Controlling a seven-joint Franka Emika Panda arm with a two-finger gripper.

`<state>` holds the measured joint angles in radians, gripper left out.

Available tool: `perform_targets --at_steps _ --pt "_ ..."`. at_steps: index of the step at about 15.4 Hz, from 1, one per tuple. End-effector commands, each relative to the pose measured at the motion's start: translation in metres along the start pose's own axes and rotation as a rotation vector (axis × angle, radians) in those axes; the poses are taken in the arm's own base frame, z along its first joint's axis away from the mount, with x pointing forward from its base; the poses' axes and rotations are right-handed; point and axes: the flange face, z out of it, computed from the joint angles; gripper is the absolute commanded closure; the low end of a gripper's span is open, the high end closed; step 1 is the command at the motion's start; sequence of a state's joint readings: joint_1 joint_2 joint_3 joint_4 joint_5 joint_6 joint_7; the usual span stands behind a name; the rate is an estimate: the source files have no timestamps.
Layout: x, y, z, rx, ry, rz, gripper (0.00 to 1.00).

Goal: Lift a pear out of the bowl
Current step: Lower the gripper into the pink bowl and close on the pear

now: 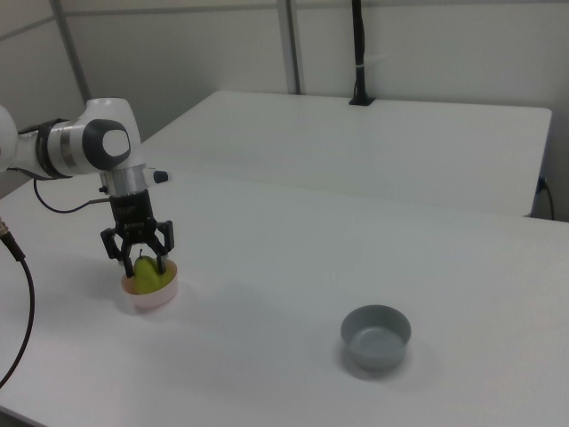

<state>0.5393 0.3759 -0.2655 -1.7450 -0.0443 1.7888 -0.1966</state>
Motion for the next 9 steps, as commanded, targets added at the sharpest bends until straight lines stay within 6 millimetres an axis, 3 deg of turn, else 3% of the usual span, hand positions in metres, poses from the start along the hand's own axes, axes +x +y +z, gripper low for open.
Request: perform_targets --at_steps 1,6,7,9 --pt "0.009 -0.009 0.015 -0.029 0.015 -0.048 0.32" --pt "0.016 -0.009 0.025 -0.040 0.016 -0.052 0.32" --pt "0.016 -0.008 0.025 -0.047 0.018 -0.054 0.35" --pt "0.014 -0.007 0.019 -0.046 0.024 -0.044 0.55"
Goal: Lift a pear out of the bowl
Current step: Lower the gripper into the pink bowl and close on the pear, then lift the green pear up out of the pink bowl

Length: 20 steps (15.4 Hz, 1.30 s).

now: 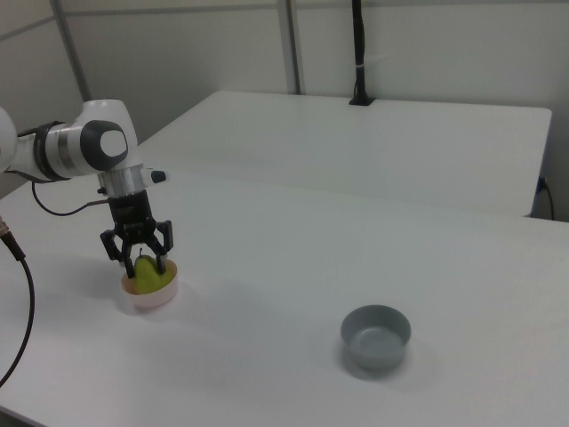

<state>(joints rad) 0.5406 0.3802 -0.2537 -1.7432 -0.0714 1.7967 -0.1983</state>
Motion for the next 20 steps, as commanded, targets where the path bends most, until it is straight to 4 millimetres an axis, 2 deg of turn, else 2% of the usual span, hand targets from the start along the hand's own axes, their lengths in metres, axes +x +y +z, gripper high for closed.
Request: perform_targets --at_steps 1,3,8,9,13,15,17,19,20 --pt "0.007 -0.002 0.006 -0.011 0.039 -0.016 0.63" --pt "-0.007 0.000 -0.019 0.004 0.051 -0.007 0.66" --pt "-0.030 0.002 -0.057 0.038 0.064 0.000 0.75" --pt "-0.033 0.003 -0.063 0.052 0.065 0.000 0.77" --pt "-0.034 0.005 -0.062 0.059 0.056 0.000 0.78" --pt "-0.042 0.014 -0.081 0.062 0.089 0.013 0.80" --pt "-0.051 0.036 -0.092 0.069 0.115 0.055 0.84" --pt "-0.060 0.075 -0.098 0.081 0.139 0.123 0.85" --pt "-0.072 0.112 -0.102 0.089 0.160 0.185 0.87"
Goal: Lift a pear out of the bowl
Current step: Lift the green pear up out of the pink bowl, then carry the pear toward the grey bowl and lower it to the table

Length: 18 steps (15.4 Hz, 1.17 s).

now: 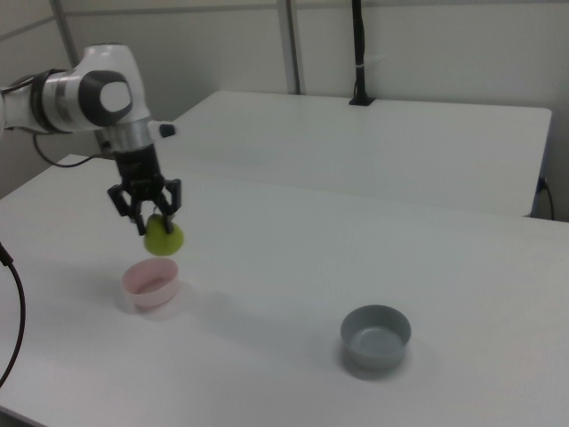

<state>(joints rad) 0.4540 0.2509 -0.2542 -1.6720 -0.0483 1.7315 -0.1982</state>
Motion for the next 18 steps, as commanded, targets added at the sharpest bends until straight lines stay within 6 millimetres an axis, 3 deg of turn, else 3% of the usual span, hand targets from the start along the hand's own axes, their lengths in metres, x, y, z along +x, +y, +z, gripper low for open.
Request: perform_targets --at_steps 1,5,8,13,15,16,18 --pt "-0.023 0.074 -0.020 0.040 0.032 0.112 0.87" --pt "-0.044 0.150 0.008 0.049 0.004 0.224 0.87" --pt "-0.038 0.184 0.037 0.034 0.013 0.249 0.87" --pt "-0.008 0.184 0.090 0.011 0.002 0.251 0.84" --pt "-0.004 0.184 0.102 0.009 -0.006 0.253 0.79" --pt "-0.003 0.184 0.103 0.009 -0.006 0.255 0.69" --pt "-0.001 0.183 0.104 0.003 0.005 0.253 0.28"
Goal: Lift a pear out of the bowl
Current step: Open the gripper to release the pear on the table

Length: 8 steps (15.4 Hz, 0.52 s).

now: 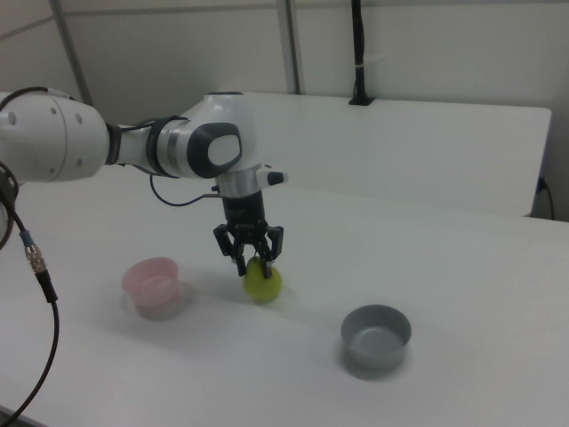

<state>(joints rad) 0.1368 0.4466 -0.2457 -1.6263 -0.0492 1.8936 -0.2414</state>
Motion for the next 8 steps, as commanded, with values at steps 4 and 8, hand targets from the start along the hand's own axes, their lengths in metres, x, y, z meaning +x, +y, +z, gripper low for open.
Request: perform_targets --at_steps 4,8 --pt "-0.001 0.000 -0.022 -0.006 0.056 0.050 0.00" --pt "-0.042 0.015 -0.099 0.017 0.147 0.112 0.00"
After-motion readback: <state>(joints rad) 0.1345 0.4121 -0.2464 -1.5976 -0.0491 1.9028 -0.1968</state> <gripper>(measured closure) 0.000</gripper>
